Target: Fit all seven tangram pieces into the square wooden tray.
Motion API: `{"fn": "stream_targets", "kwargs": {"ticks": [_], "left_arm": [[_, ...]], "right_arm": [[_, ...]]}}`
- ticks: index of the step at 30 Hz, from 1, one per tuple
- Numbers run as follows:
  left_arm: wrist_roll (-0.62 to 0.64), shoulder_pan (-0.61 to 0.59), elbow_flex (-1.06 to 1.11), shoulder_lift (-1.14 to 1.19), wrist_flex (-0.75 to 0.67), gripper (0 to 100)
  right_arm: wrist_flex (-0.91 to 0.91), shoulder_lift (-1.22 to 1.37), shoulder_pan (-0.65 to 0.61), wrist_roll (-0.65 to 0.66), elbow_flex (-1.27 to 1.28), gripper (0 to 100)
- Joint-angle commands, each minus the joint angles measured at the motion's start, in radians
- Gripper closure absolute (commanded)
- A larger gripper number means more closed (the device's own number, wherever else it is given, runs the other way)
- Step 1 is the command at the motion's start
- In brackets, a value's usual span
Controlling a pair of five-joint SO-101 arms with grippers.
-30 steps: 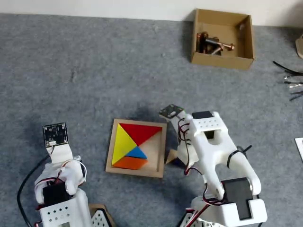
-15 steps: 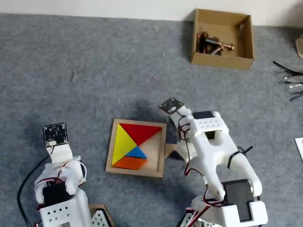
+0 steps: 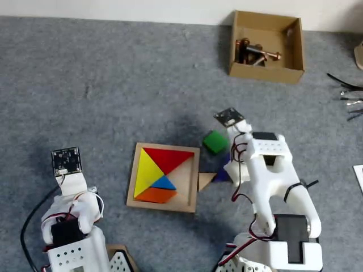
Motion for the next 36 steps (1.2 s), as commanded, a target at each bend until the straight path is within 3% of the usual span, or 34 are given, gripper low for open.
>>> {"fn": "stream_targets", "kwargs": {"ticks": [1,3,10,15,22,29,36], "left_arm": [[0.011,-0.013,0.019,-0.005,0.003,99],[0.011,-0.013,0.019,-0.005,0.003,99],[0.011,-0.013,0.019,-0.005,0.003,99],[0.011,-0.013,0.019,-0.005,0.003,99],[0.011,-0.013,0.019,-0.005,0.003,99],[0.011,-0.013,0.019,-0.005,0.003,99],[0.011,-0.013,0.019,-0.005,0.003,99]], "right_arm": [[-0.021,-0.035,0.016,-0.009,-0.054,98.8],[-0.013,-0.042,0.016,-0.038,-0.056,98.8],[0.165,-0.042,0.004,-0.420,-0.251,98.8],[0.239,-0.030,-0.074,-0.585,-0.337,98.8],[0.236,0.015,-0.191,-0.680,-0.271,98.8],[0.229,0.127,-0.194,-0.776,-0.271,98.5],[0.173,0.171,-0.194,-0.773,-0.271,88.8]]}}
